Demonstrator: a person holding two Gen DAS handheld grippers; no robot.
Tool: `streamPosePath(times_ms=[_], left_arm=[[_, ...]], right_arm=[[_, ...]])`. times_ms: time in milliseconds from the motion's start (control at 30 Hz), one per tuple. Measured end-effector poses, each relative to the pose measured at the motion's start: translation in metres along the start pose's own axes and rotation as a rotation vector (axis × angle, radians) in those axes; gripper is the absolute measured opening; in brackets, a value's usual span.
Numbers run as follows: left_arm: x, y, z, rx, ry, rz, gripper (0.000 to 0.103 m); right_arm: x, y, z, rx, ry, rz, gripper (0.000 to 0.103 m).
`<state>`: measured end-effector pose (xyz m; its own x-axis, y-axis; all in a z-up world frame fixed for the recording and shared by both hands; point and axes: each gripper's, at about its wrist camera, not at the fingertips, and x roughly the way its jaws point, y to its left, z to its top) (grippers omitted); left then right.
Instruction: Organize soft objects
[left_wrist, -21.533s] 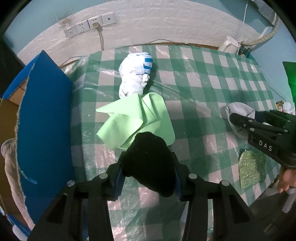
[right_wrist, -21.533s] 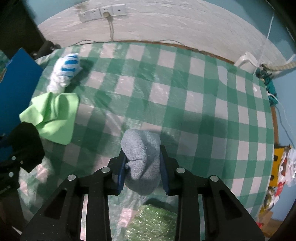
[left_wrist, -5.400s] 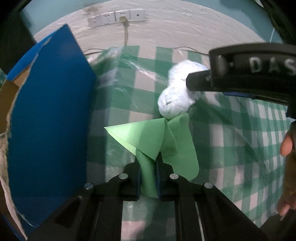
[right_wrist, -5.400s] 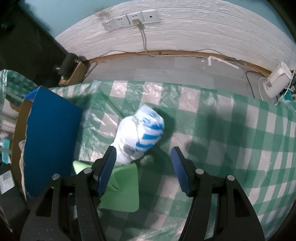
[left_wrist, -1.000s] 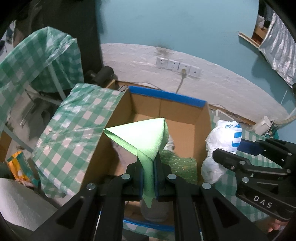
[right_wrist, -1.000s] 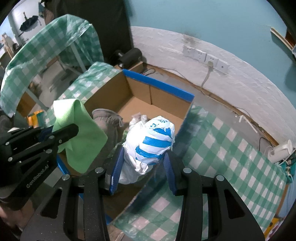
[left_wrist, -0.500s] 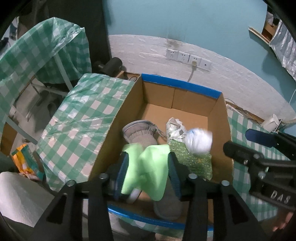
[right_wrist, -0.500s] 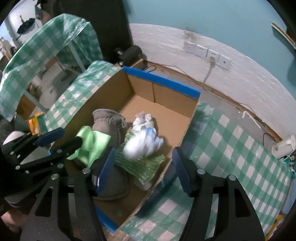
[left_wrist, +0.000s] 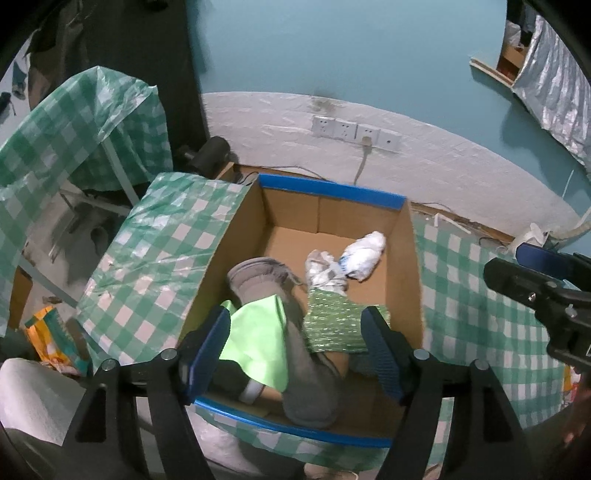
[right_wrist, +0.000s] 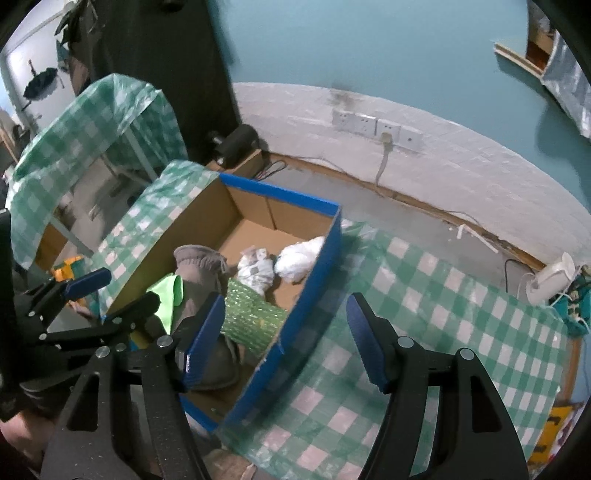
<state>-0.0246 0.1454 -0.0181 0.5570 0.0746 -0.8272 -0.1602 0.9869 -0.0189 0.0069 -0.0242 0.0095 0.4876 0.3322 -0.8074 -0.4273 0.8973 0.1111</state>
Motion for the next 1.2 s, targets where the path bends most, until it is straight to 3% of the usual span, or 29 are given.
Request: streamPosePath(times_ms=[433,700,1200], left_arm=[[-0.034,-0.028,0.004,0.031,-0.057,-0.056,0.085],[-0.036,-0.05,0.003,0.076,-0.061,-0.037,0.087],[-0.035,-0.08,0.002,0.145,-0.053,-0.009,0.087]], right_arm=[[-0.038,-0.028,-0.012,0.042,-0.068,-0.036,0.068],[-0.053,-0.049,-0.022,0.055,-0.11,-0.102,0.069],[-0.045,-0.069,-0.034,0.086,-0.085,-0.103,0.069]])
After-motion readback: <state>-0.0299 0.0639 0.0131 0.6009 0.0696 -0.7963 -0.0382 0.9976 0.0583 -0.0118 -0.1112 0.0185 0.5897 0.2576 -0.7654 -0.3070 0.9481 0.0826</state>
